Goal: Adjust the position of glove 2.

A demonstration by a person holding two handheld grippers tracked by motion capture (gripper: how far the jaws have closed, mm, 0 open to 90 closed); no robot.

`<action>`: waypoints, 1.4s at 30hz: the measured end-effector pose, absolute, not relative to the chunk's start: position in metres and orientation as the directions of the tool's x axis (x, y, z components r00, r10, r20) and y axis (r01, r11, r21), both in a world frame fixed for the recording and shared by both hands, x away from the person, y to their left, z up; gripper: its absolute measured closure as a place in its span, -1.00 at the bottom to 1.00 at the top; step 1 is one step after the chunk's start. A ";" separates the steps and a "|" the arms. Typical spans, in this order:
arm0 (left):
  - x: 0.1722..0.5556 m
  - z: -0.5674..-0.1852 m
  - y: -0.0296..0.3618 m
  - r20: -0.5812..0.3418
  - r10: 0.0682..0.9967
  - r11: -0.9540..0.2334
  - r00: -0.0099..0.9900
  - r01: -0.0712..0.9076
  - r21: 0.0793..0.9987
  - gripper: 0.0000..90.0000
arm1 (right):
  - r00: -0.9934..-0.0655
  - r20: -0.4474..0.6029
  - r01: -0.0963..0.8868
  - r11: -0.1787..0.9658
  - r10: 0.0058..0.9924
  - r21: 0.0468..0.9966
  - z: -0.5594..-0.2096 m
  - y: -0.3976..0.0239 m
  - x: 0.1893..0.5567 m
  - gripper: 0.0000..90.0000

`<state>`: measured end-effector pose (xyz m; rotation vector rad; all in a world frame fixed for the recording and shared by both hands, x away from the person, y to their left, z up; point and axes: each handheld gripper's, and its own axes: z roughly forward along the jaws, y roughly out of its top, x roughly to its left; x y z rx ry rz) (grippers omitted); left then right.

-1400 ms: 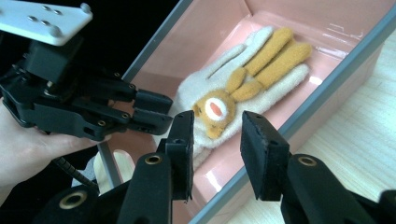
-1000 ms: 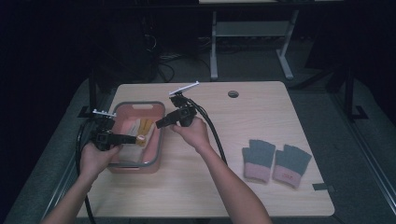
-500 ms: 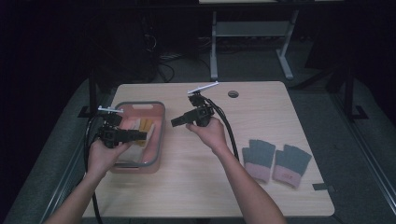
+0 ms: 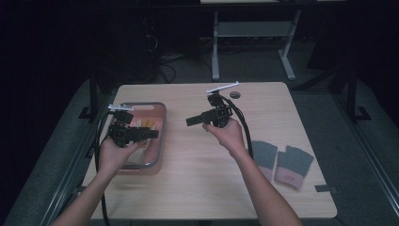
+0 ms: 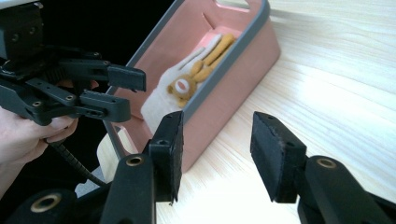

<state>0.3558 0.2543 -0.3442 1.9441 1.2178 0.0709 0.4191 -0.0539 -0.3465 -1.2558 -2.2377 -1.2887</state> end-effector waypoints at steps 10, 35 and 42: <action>0.354 -0.339 0.230 -0.345 0.742 -0.223 0.574 0.697 0.681 -0.13 | -0.569 0.588 0.795 0.200 0.576 0.573 -0.347 -0.081 0.412 0.15; 0.346 -0.339 0.174 -0.355 0.664 -0.265 0.658 0.651 0.712 -0.37 | -0.531 0.593 0.807 0.148 0.605 0.572 -0.350 -0.148 0.385 0.01; 0.343 -0.340 0.160 -0.356 0.642 -0.280 0.679 0.639 0.716 -0.38 | -0.523 0.604 0.810 0.131 0.602 0.571 -0.354 -0.166 0.378 -0.05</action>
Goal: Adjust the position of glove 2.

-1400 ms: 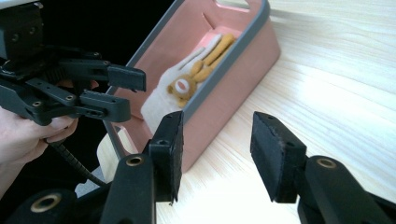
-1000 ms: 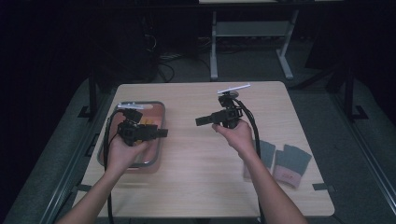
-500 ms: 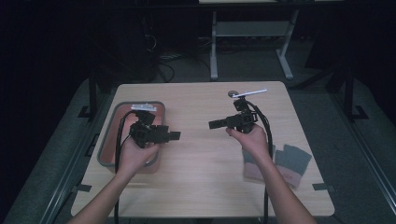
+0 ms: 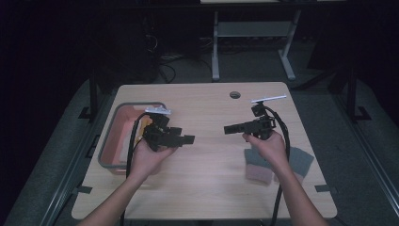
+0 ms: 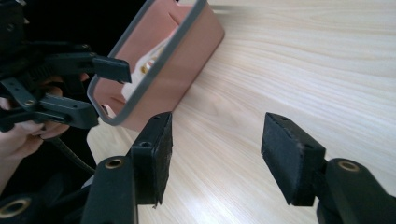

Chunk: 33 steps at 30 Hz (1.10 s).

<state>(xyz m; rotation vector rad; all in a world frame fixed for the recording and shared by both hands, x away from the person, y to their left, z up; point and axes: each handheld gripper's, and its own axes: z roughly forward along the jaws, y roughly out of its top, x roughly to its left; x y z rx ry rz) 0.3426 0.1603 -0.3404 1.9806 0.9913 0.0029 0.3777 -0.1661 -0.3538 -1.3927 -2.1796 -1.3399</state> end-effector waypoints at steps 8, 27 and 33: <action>0.339 -0.342 0.143 -0.366 0.612 -0.287 0.701 0.628 0.723 -0.38 | -0.507 0.597 0.818 0.129 0.621 0.561 -0.358 -0.185 0.371 -0.06; 0.326 -0.358 0.101 -0.372 0.546 -0.327 0.750 0.600 0.730 -0.42 | -0.485 0.561 0.813 0.111 0.671 0.571 -0.376 -0.228 0.346 -0.09; 0.323 -0.363 0.090 -0.366 0.531 -0.345 0.764 0.590 0.730 -0.42 | -0.474 0.541 0.811 0.105 0.695 0.575 -0.382 -0.242 0.339 -0.09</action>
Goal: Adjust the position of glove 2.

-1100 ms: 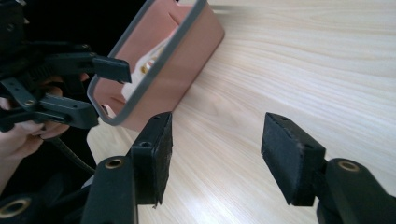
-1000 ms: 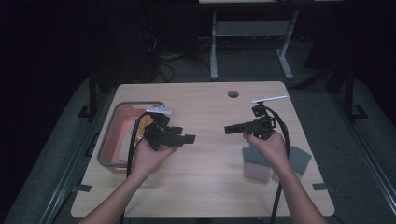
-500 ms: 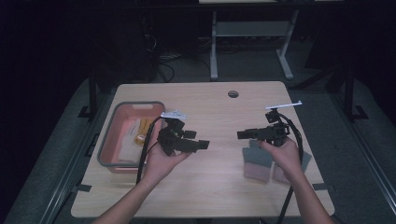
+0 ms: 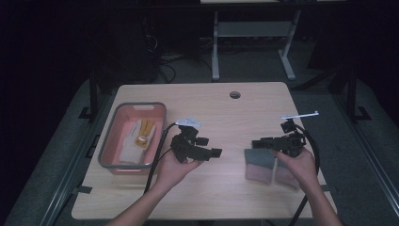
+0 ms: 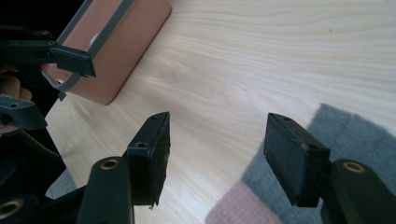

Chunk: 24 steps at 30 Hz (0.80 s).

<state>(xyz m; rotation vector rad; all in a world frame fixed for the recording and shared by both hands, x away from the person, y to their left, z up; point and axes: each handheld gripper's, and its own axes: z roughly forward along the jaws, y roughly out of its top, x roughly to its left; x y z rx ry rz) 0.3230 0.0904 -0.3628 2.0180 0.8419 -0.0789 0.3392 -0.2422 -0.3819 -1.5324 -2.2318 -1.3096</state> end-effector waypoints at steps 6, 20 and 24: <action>0.320 -0.366 0.083 -0.371 0.519 -0.351 0.770 0.588 0.729 -0.42 | -0.468 0.518 0.811 0.115 0.716 0.574 -0.389 -0.251 0.333 -0.10; 0.315 -0.379 0.070 -0.387 0.495 -0.356 0.778 0.588 0.726 -0.43 | -0.433 0.448 0.816 0.129 0.782 0.564 -0.405 -0.275 0.317 -0.10; 0.314 -0.381 0.068 -0.389 0.489 -0.359 0.780 0.587 0.726 -0.43 | -0.420 0.432 0.820 0.129 0.798 0.558 -0.412 -0.283 0.312 -0.10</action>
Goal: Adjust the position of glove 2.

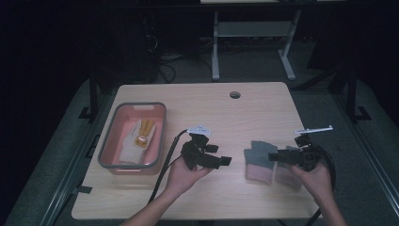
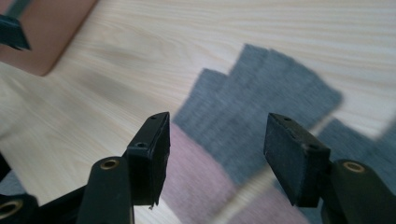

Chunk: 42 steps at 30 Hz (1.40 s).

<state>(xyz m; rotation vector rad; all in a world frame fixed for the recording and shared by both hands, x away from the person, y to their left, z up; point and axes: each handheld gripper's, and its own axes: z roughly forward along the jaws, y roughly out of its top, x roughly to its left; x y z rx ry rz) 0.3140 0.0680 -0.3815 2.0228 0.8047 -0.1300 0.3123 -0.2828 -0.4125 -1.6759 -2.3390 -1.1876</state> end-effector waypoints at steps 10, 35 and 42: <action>0.311 -0.386 0.062 -0.382 0.488 -0.369 0.785 0.582 0.725 -0.46 | -0.379 0.370 0.827 0.131 0.848 0.547 -0.426 -0.298 0.301 -0.08; 0.307 -0.395 0.058 -0.393 0.468 -0.380 0.792 0.581 0.720 -0.46 | -0.306 0.189 0.836 0.168 0.933 0.522 -0.450 -0.311 0.293 0.16; 0.305 -0.396 0.058 -0.393 0.468 -0.377 0.792 0.581 0.721 -0.46 | -0.321 0.061 0.805 0.238 0.945 0.543 -0.454 -0.300 0.291 0.32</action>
